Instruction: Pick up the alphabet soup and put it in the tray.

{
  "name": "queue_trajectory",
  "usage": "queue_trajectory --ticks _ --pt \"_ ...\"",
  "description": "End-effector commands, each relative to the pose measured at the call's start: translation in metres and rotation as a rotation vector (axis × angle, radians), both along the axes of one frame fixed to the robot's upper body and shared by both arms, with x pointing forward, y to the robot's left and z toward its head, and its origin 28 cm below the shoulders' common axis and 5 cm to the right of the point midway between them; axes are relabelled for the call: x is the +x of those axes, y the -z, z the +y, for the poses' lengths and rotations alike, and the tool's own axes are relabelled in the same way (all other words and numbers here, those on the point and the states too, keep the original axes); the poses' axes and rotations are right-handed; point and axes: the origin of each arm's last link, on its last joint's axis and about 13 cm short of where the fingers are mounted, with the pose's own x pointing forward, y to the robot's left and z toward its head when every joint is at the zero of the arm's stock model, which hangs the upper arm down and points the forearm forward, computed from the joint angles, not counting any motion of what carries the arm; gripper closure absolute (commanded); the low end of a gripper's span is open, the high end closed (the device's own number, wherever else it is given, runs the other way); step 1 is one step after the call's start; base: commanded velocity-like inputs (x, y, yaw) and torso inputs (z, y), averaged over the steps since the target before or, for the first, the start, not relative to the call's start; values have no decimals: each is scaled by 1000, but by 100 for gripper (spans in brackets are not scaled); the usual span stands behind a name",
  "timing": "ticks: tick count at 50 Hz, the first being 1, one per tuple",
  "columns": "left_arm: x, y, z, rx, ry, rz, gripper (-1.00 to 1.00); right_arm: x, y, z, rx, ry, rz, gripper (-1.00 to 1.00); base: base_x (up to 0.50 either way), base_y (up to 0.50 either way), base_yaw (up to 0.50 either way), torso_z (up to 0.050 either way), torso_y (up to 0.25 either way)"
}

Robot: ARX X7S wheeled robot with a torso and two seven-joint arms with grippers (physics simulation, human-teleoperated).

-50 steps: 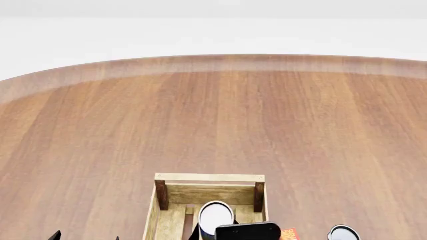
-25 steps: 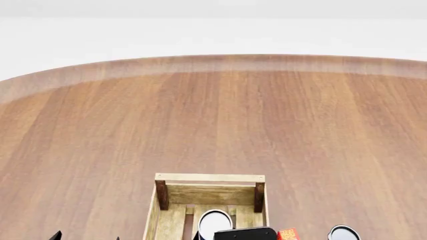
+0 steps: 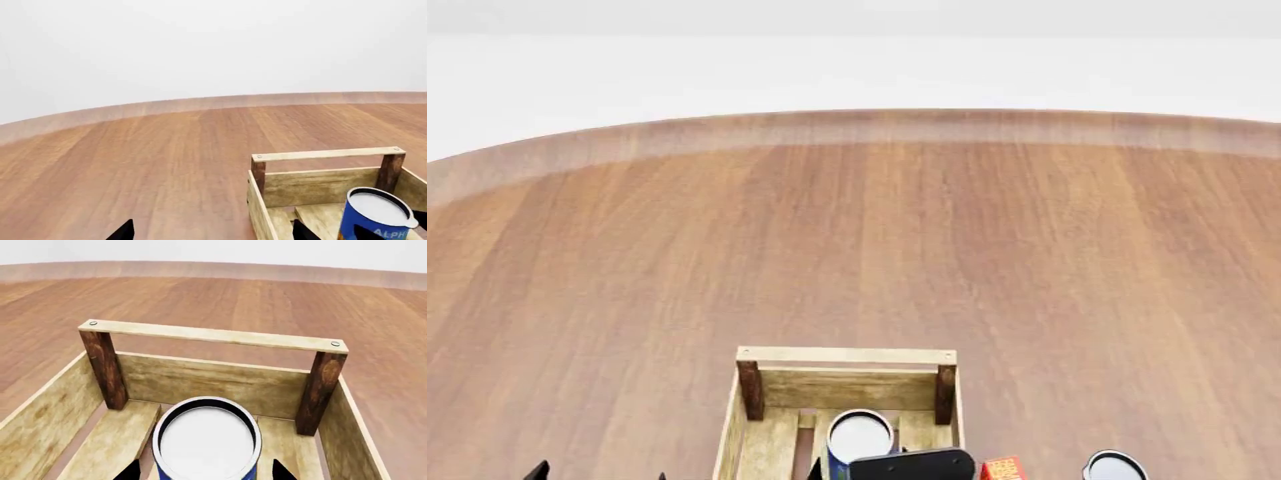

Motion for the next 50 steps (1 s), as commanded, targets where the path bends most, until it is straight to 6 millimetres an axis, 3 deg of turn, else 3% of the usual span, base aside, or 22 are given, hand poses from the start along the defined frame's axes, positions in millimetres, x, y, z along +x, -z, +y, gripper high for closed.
queue_trajectory --ticks 1,18,36,50 --pt "0 -1 0 -1 -1 -3 -100 -11 -11 -1 -14 -11 -22 -100 0 0 0 0 0" --pt "-2 -3 0 5 -1 -19 -100 -53 -62 -9 52 -17 -128 -100 0 0 0 0 0" --pt "-6 -8 -1 21 -2 -58 -100 -81 -101 -7 92 -55 -237 -100 0 0 0 0 0" --pt "-15 -27 -3 7 6 -124 -100 -96 -129 -6 134 -69 -307 -100 0 0 0 0 0"
